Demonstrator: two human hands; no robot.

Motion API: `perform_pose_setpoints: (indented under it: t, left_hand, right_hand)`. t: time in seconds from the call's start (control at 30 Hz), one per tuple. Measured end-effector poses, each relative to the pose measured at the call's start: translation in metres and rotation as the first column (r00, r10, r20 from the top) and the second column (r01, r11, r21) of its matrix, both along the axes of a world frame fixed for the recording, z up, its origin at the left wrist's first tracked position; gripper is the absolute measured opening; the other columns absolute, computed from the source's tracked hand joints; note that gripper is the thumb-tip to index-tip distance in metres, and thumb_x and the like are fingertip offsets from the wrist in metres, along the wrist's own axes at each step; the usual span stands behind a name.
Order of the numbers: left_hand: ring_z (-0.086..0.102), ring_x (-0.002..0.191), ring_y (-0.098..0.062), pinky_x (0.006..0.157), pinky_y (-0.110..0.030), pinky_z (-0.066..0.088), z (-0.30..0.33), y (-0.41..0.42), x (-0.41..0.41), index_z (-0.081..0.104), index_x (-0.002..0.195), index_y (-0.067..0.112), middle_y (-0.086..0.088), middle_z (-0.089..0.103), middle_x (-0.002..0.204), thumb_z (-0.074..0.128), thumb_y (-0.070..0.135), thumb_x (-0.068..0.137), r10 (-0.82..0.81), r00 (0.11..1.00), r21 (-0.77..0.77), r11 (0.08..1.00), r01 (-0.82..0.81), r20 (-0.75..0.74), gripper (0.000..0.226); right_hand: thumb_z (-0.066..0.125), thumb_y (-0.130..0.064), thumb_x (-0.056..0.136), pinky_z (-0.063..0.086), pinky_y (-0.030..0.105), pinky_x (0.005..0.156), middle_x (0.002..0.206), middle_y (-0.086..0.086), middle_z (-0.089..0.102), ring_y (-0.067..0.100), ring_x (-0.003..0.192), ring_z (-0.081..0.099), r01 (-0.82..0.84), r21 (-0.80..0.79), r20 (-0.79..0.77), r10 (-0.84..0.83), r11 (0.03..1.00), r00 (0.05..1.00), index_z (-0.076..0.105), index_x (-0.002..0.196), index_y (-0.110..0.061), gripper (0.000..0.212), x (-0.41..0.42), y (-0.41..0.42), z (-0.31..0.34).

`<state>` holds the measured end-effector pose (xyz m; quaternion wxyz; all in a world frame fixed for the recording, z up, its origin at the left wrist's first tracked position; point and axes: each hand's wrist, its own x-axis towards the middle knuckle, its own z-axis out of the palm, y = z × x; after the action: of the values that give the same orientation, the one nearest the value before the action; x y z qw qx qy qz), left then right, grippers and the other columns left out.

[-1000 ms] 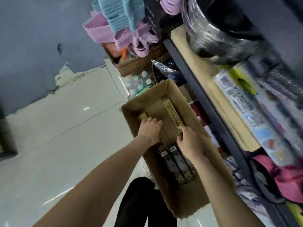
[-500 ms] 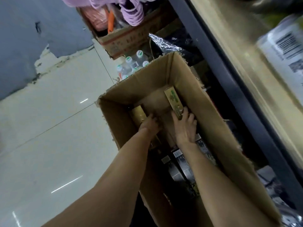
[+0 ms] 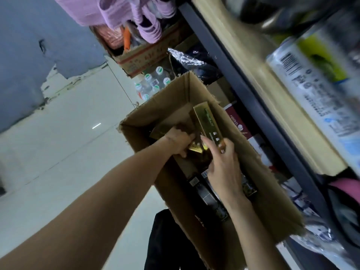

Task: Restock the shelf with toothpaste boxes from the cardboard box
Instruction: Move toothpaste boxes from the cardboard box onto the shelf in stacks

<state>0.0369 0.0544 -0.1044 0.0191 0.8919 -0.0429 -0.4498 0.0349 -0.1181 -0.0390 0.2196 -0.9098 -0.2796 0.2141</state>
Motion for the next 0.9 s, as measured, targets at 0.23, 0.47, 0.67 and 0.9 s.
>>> perform_pose_setpoints:
  t: [0.23,0.47,0.67,0.9]
  left_hand:
    - [0.060,0.093,-0.015,0.073,-0.023,0.052,0.200,0.004,-0.021,0.026,0.124,0.014,-0.004,0.058,0.115,0.072,0.037,0.080,0.776,0.622,-0.621,0.440,-0.649,-0.100,0.067]
    - [0.068,0.094,-0.015,0.081,-0.032,0.052,0.363,-0.046,-0.077,0.056,0.106,0.030,0.004,0.070,0.103,0.066,0.042,0.078,0.834,0.124,-0.668,-0.331,-0.667,-0.538,0.032]
    - [0.069,0.096,-0.022,0.087,-0.042,0.053,0.437,-0.095,-0.093,0.056,0.123,0.023,-0.004,0.072,0.105,0.074,0.053,0.059,0.743,0.161,-0.616,-0.390,-0.684,-0.650,0.072]
    - [0.062,0.107,-0.023,0.098,-0.045,0.045,0.473,-0.165,-0.074,0.057,0.117,0.031,-0.004,0.066,0.115,0.075,0.057,0.066,0.674,0.422,-0.635,-0.091,-0.767,-0.606,0.060]
  right_hand:
    - [0.049,-0.014,0.085,0.047,0.012,0.074,0.121,-0.010,0.051,0.002,0.103,0.056,0.514,0.313,-0.393,-0.384,0.798,0.836,0.034,0.125,-0.055,0.060,-0.029,-0.066,0.193]
    - [0.065,-0.044,0.077,0.049,0.021,0.088,0.126,-0.008,0.060,-0.001,0.105,0.060,0.911,0.219,-0.757,-0.528,0.350,0.385,0.048,0.134,-0.029,0.062,-0.077,-0.099,0.327]
    - [0.062,-0.012,0.085,0.044,0.030,0.072,0.105,0.003,0.064,0.016,0.087,0.062,0.971,0.219,-0.862,-0.447,0.099,0.240,0.060,0.110,-0.024,0.028,-0.124,-0.125,0.388]
    - [0.063,-0.008,0.075,0.043,0.032,0.071,0.099,-0.004,0.063,0.014,0.085,0.060,0.941,0.338,-0.828,-0.477,-0.004,0.295,0.050,0.117,-0.032,0.051,-0.146,-0.179,0.420]
